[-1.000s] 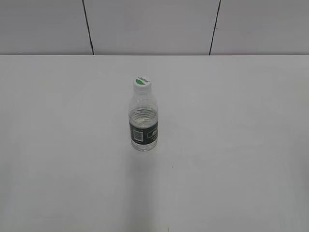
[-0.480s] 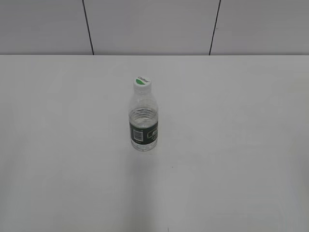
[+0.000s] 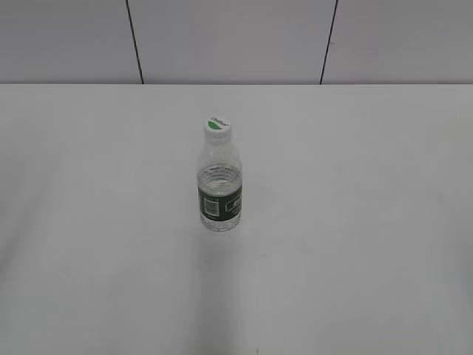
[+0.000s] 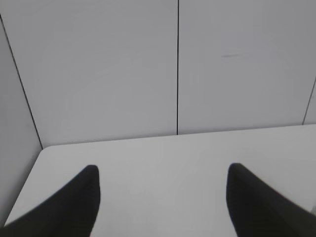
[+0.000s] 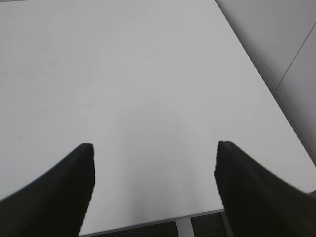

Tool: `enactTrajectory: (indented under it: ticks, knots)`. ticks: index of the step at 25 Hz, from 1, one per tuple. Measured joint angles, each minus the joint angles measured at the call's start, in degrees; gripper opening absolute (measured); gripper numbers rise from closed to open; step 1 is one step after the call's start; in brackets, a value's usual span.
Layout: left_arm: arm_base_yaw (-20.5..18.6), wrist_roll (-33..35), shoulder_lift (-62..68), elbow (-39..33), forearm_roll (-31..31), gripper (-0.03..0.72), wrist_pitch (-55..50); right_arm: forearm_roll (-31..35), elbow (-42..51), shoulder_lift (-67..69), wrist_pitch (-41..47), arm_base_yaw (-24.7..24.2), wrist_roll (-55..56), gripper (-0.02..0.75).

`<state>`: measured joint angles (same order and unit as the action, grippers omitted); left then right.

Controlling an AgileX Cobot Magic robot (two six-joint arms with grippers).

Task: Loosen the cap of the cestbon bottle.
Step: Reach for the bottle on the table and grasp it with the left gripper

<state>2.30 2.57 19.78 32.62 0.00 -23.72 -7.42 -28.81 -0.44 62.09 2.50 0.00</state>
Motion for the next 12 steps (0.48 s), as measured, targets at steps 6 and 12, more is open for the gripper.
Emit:
enactTrajectory:
  ticks: [6,12]
  knots:
    - [0.1,0.0,13.1,0.0,0.0,0.474,9.8,0.0,0.0,0.0,0.0,0.0,0.0,0.584]
    - [0.1,0.0,29.6,0.0,0.0,0.443,21.0,0.0,0.0,0.0,0.0,0.0,0.0,0.584]
